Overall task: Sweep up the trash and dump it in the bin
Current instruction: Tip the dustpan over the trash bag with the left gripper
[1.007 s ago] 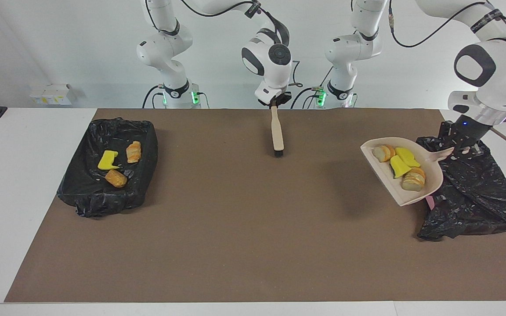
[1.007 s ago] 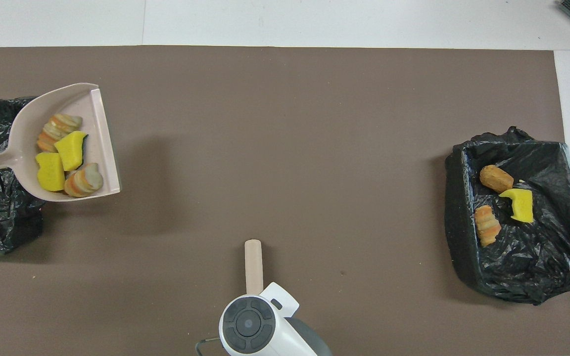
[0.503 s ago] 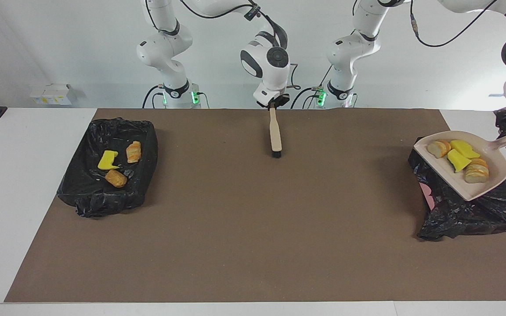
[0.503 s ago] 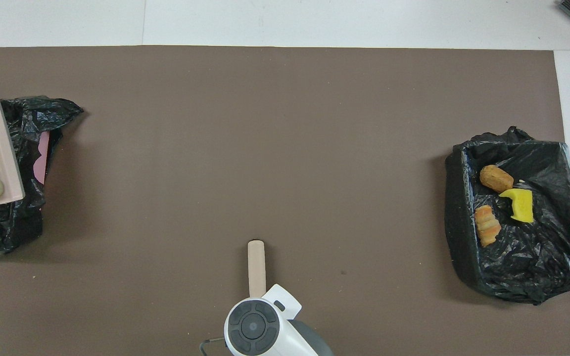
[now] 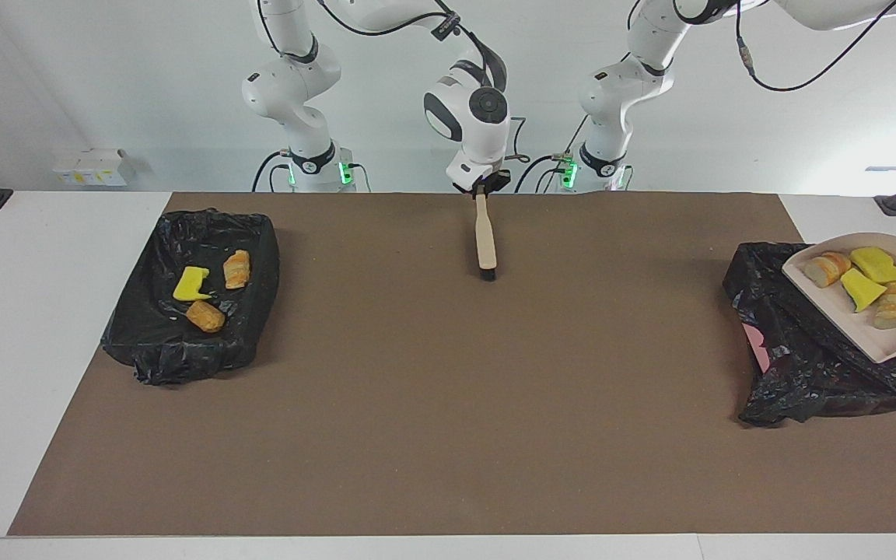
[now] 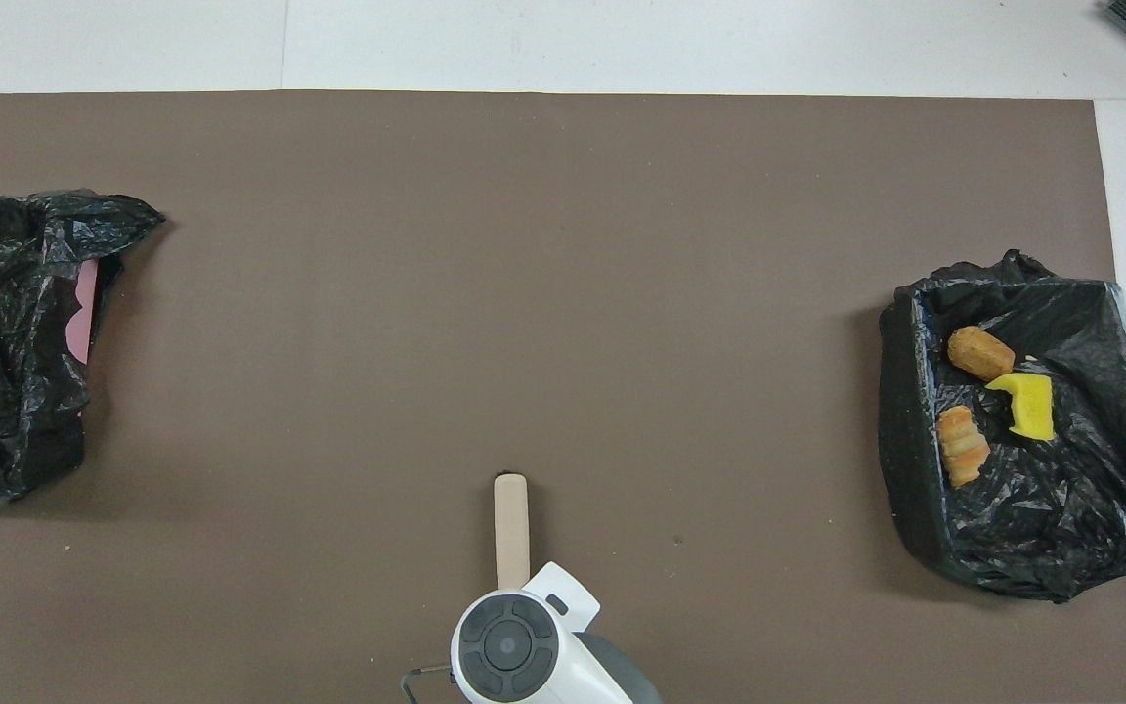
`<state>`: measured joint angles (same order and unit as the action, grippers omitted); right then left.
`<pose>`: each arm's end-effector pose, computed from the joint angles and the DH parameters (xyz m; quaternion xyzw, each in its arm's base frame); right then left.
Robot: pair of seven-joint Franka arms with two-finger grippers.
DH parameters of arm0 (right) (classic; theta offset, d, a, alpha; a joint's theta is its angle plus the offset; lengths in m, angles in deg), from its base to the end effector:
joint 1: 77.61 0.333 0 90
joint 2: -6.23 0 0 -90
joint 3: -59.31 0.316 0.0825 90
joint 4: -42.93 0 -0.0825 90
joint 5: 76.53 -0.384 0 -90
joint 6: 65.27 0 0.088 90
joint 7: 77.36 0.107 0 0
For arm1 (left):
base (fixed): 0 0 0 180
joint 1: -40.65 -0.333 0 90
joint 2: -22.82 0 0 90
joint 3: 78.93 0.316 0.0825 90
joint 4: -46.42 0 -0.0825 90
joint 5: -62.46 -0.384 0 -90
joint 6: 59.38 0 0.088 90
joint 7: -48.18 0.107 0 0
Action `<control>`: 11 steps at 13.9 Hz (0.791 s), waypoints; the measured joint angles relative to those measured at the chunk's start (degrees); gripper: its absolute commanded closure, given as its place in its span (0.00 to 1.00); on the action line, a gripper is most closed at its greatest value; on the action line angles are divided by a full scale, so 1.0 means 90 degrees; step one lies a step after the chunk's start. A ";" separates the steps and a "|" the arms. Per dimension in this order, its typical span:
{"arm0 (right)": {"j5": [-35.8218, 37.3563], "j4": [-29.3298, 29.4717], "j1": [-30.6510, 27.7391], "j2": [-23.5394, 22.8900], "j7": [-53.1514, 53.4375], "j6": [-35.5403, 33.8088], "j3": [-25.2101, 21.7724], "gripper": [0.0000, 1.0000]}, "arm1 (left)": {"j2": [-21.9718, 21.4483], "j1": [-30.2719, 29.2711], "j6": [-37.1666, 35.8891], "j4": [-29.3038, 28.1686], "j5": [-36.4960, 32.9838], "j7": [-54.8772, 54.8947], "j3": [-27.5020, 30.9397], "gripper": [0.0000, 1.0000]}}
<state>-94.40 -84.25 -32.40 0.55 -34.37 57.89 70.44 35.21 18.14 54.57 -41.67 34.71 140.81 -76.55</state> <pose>0.2784 0.4406 0.3209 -0.9875 -0.0197 0.1546 0.0218 0.5811 0.2986 0.5590 -0.7595 0.5964 0.1405 0.2182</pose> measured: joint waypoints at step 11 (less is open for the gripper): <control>-0.0001 0.0411 -0.0445 -0.0281 0.0000 0.0239 -0.0080 0.39 | -0.0451 0.0799 0.0009 -0.0813 -0.3889 -0.0602 -0.0084 1.00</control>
<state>-94.41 -80.55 -36.41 -1.98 -34.37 60.04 69.72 31.15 25.33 54.64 -48.99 -0.29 135.40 -77.30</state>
